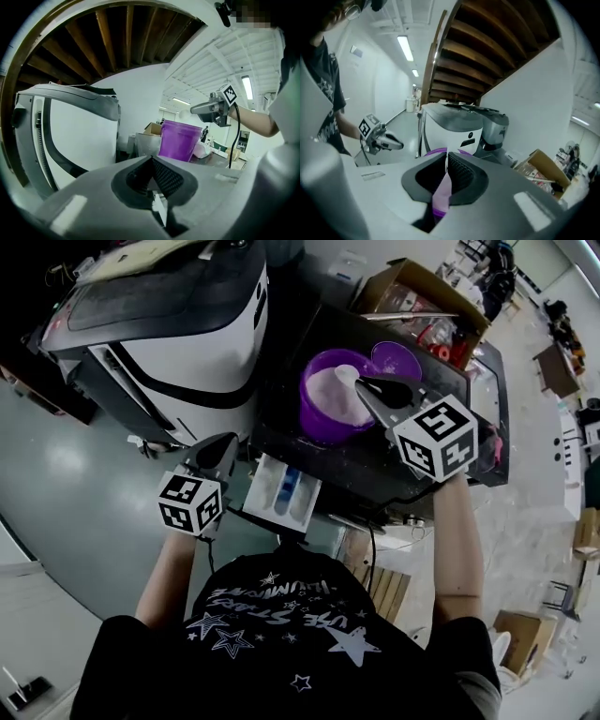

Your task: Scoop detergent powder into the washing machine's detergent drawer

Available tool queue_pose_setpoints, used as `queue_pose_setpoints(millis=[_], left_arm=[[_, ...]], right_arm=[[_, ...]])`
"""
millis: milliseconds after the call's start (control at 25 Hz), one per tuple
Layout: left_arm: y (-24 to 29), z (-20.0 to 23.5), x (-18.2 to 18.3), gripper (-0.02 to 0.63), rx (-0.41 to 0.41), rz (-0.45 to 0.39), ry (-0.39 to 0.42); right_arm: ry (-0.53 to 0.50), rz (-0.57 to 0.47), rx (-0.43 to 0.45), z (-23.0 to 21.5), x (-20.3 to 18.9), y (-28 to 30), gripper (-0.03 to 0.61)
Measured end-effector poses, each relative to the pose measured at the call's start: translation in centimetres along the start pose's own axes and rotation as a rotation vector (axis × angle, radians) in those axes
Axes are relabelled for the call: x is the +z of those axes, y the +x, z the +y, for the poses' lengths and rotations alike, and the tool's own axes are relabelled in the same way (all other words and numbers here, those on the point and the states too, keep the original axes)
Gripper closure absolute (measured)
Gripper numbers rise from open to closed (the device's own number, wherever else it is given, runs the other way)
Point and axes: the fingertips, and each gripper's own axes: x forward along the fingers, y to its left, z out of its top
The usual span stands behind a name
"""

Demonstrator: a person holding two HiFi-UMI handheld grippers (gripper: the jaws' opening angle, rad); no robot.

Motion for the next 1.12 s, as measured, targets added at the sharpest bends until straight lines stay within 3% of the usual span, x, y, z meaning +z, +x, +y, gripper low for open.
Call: queue_pose_setpoints(millis=[160, 320, 600, 760, 880, 1120], left_arm=[[0.2, 0.3, -0.2, 0.614, 0.018, 0.006, -0.011], [0.4, 0.4, -0.6, 0.614, 0.032, 0.008, -0.025], [0.4, -0.3, -0.9, 0.614, 0.027, 0.003, -0.026], [0.1, -1.1, -1.2, 0.614, 0.013, 0.011, -0.001], [-0.2, -1.1, -1.4, 0.614, 0.02, 0.01, -0.009], [-0.8, -0.7, -1.7, 0.614, 0.037, 0.006, -0.019]], right_arm=[[-0.14, 0.148, 0.097, 0.2, -1.0, 2.2, 0.541], [-0.194, 0.29, 0.177, 0.4, -2.5, 4.2, 0.541], [-0.257, 0.491, 0.23, 1.0, -5.0, 6.9, 0.541], [-0.313, 0.552, 0.23, 1.1, -6.1, 7.8, 0.541], [-0.311, 0.587, 0.252, 1.3, -6.6, 8.4, 0.541], [-0.214, 0.631, 0.327, 1.9, -6.8, 8.7, 0.541]])
